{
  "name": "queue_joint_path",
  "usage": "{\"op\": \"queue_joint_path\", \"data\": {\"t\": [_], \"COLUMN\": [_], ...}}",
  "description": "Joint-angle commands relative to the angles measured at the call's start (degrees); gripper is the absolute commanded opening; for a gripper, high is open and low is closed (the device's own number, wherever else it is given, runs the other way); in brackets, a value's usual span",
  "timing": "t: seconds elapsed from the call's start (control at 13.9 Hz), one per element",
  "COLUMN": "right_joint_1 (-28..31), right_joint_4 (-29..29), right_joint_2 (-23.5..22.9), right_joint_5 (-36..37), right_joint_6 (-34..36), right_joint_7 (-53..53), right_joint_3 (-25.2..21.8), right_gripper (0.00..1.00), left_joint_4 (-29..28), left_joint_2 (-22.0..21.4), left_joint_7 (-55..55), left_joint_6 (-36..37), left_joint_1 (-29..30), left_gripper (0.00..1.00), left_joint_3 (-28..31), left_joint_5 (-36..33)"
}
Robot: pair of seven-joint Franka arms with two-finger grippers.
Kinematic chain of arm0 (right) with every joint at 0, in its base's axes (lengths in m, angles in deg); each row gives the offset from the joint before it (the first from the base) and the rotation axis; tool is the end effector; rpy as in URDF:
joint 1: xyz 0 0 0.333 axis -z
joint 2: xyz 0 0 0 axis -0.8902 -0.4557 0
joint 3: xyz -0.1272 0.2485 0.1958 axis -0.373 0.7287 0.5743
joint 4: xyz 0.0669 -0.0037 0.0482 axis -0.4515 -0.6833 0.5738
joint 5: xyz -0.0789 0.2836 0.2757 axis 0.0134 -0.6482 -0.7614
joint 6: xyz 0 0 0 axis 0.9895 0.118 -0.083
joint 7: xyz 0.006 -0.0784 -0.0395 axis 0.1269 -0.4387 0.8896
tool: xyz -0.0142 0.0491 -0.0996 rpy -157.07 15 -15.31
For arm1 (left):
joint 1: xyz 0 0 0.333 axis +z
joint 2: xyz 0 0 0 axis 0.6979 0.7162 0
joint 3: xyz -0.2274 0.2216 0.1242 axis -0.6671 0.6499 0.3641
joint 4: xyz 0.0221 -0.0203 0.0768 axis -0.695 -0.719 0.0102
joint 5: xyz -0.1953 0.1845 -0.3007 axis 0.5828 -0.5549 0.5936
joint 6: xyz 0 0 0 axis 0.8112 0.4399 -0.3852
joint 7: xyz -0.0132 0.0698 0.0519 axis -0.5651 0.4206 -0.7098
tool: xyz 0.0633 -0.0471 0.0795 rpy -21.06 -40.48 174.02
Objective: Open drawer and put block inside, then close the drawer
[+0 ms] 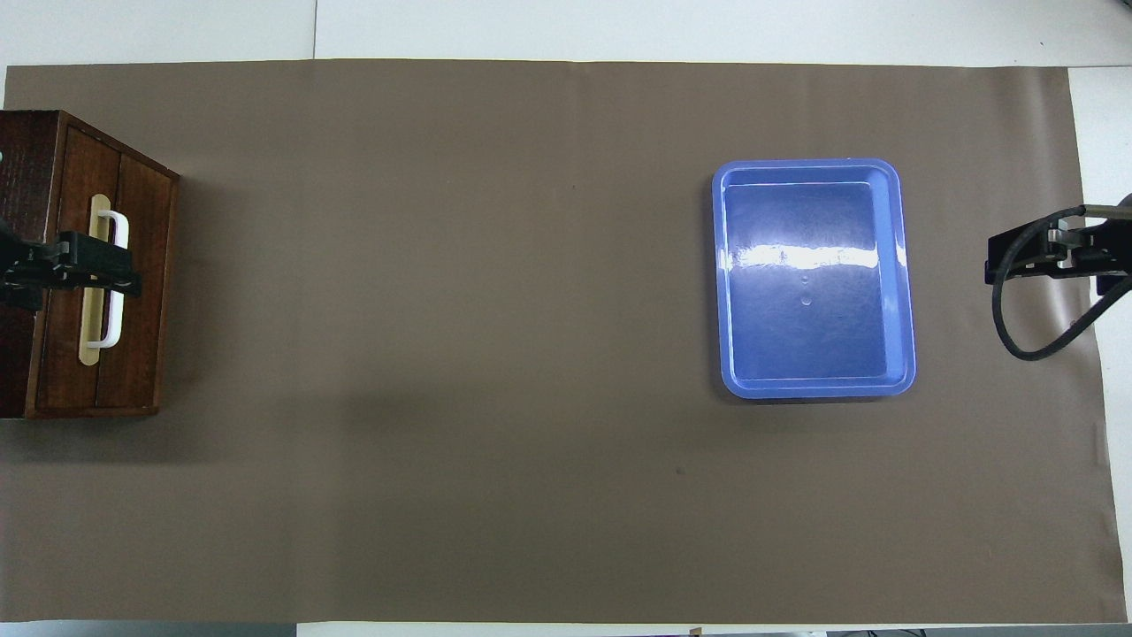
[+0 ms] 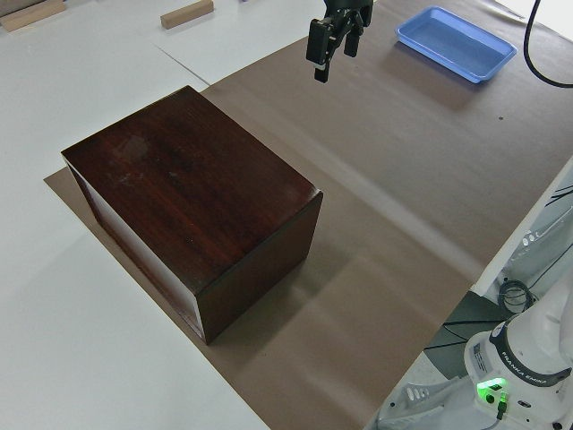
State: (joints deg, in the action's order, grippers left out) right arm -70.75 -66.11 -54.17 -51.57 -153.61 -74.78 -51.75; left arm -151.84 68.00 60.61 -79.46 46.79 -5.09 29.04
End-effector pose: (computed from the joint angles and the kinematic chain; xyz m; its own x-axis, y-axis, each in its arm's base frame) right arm 0.5545 -0.0015 0.6476 0.9887 -0.1459 -0.0353 -0.1435 -0.9877 0.0625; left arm 0.5577 -0.0213 0.6162 0.9967 0.0470 -0.0663 0.0480 -0.9987 0.0141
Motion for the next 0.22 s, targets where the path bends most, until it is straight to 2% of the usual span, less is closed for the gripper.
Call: {"op": "queue_joint_path", "data": {"t": [0.0,0.14], "right_joint_1": [0.5,0.5], "right_joint_4": [-1.4,-1.4], "right_joint_2": [1.3,1.3], "right_joint_5": [0.4,0.4], "right_joint_6": [0.2,0.2], "right_joint_7": [0.6,0.6], "right_joint_3": [0.3,0.3], "right_gripper": [1.0,1.0], "left_joint_4": [0.1,0.0], "left_joint_2": [-0.3,-0.3], "left_joint_7": [-1.5,-1.5], "left_joint_6": [-0.6,-0.8], "left_joint_1": [-0.1,-0.1], "left_gripper": [1.0,1.0], "left_joint_3": [0.2,0.3], "left_joint_5": [0.9,0.9]}}
